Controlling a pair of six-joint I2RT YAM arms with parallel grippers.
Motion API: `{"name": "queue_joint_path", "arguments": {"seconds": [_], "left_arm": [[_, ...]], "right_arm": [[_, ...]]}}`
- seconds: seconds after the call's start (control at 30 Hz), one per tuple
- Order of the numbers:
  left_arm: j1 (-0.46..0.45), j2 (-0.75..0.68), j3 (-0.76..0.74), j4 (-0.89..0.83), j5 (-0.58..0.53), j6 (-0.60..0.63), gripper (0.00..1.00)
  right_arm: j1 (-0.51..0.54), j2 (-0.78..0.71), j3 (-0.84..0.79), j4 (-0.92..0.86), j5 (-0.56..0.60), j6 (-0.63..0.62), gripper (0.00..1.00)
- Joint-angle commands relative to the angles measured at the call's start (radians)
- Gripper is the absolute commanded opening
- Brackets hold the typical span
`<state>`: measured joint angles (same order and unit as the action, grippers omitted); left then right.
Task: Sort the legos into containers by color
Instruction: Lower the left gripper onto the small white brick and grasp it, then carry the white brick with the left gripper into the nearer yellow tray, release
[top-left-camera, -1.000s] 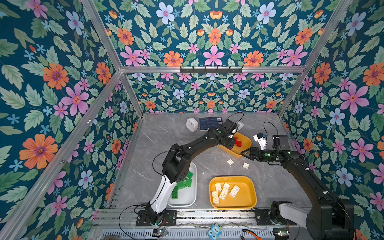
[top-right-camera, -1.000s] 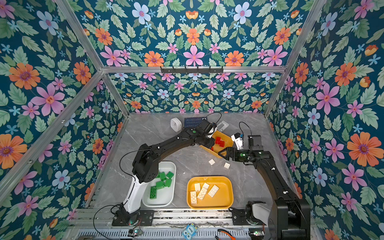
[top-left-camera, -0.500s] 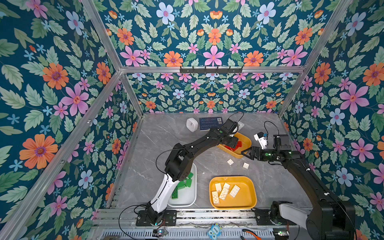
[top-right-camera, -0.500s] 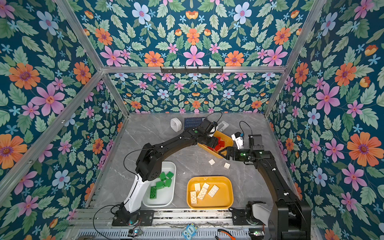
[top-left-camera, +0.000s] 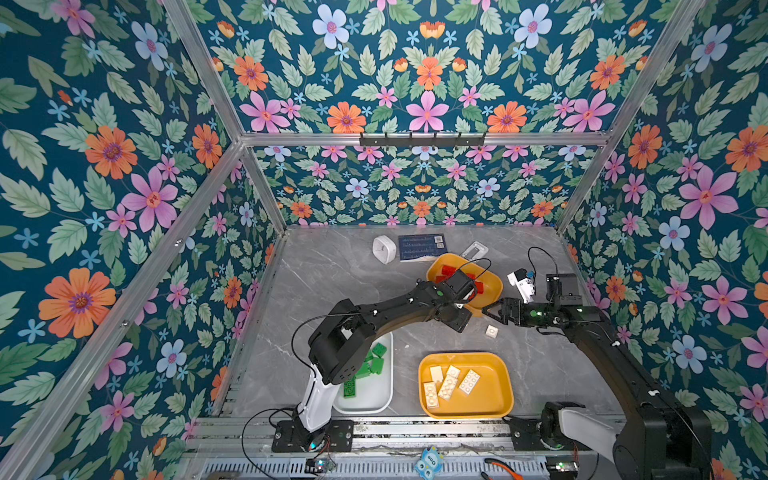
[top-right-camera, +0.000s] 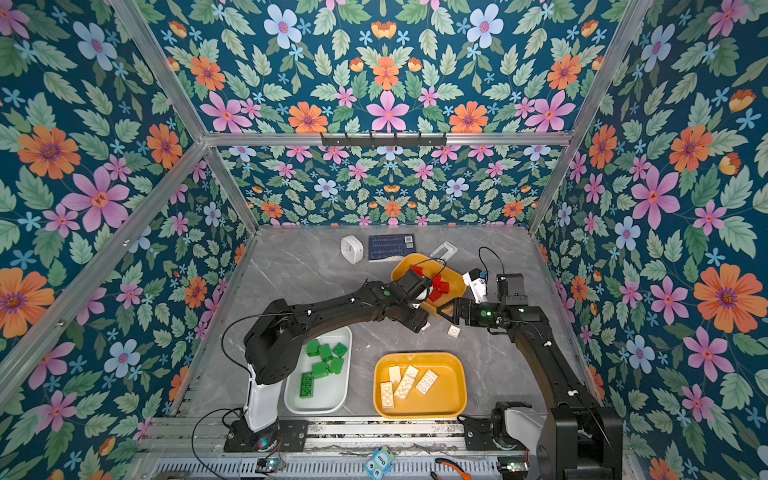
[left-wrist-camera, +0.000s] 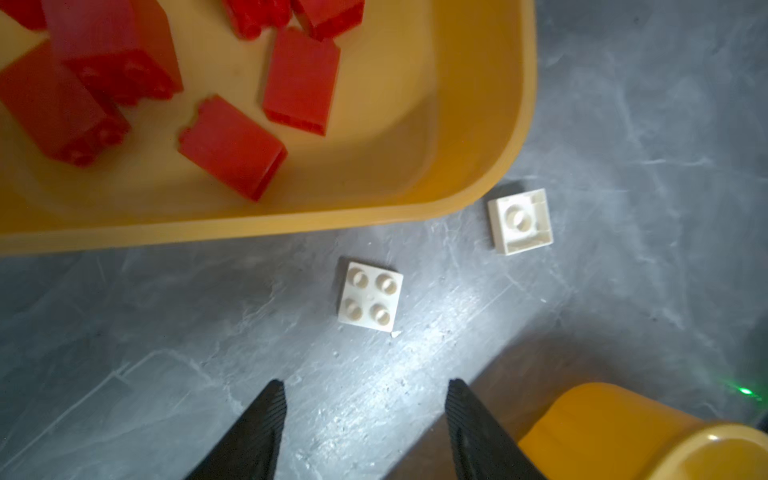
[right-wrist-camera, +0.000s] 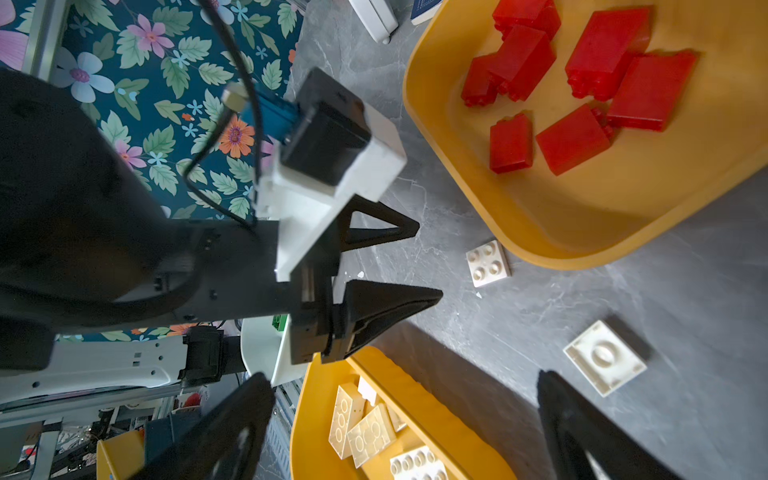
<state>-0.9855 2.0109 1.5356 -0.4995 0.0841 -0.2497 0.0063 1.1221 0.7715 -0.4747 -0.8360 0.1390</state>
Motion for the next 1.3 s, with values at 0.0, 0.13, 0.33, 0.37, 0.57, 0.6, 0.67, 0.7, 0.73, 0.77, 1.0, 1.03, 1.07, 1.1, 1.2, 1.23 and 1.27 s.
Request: {"name": "queue_joint_path", "arguments": {"seconds": [0.0,0.13,0.33,0.37,0.57,0.6,0.67,0.7,0.73,0.77,1.0,1.03,1.07,1.1,1.2,1.23,1.27], "left_arm": [[-0.004,0.010,-0.023,0.102,-0.012,0.047,0.64],[-0.006,0.032,-0.053,0.182,-0.008,0.082,0.64],[-0.007,0.077,-0.053,0.216,-0.004,0.111,0.63],[-0.007,0.082,-0.054,0.224,-0.009,0.116,0.62],[-0.007,0.113,-0.049,0.235,-0.008,0.125,0.56],[-0.007,0.114,-0.050,0.239,-0.008,0.126,0.55],[-0.008,0.120,-0.053,0.242,-0.017,0.134,0.52],[-0.007,0.121,-0.055,0.243,-0.020,0.140,0.51],[-0.008,0.123,-0.057,0.243,-0.020,0.144,0.49],[-0.008,0.122,-0.061,0.243,-0.018,0.146,0.47],[-0.007,0.103,-0.069,0.244,-0.019,0.158,0.30],[-0.007,0.094,-0.070,0.237,-0.024,0.159,0.30],[-0.007,0.085,-0.067,0.226,-0.029,0.162,0.30],[-0.007,0.073,-0.065,0.216,-0.034,0.162,0.30],[-0.006,0.032,-0.055,0.177,-0.038,0.157,0.30],[-0.005,0.013,-0.050,0.157,-0.037,0.153,0.30],[-0.007,-0.006,-0.049,0.139,-0.033,0.145,0.30]], "right_arm": [[0.000,-0.015,-0.011,-0.004,-0.007,0.003,0.99],[0.001,-0.039,-0.029,-0.010,0.001,0.008,0.99],[0.001,-0.068,-0.043,-0.028,0.017,0.005,0.99],[0.000,-0.071,-0.045,-0.030,0.018,0.005,0.99],[0.001,-0.081,-0.045,-0.041,0.023,0.003,0.99],[0.000,-0.082,-0.045,-0.044,0.025,0.002,0.99],[0.000,-0.084,-0.044,-0.046,0.026,0.001,0.99],[0.000,-0.084,-0.044,-0.047,0.026,0.001,0.99],[0.000,-0.086,-0.043,-0.048,0.026,0.001,0.99],[0.000,-0.086,-0.043,-0.048,0.026,0.000,0.99],[-0.001,-0.088,-0.032,-0.052,0.038,-0.003,0.99],[-0.001,-0.089,-0.031,-0.051,0.039,-0.003,0.99],[0.000,-0.088,-0.029,-0.052,0.040,-0.003,0.99],[-0.001,-0.087,-0.028,-0.050,0.040,-0.004,0.99],[0.000,-0.081,-0.025,-0.048,0.039,-0.004,0.99],[-0.002,-0.079,-0.025,-0.048,0.037,-0.004,0.99],[-0.001,-0.077,-0.026,-0.045,0.035,-0.003,0.99]]}}
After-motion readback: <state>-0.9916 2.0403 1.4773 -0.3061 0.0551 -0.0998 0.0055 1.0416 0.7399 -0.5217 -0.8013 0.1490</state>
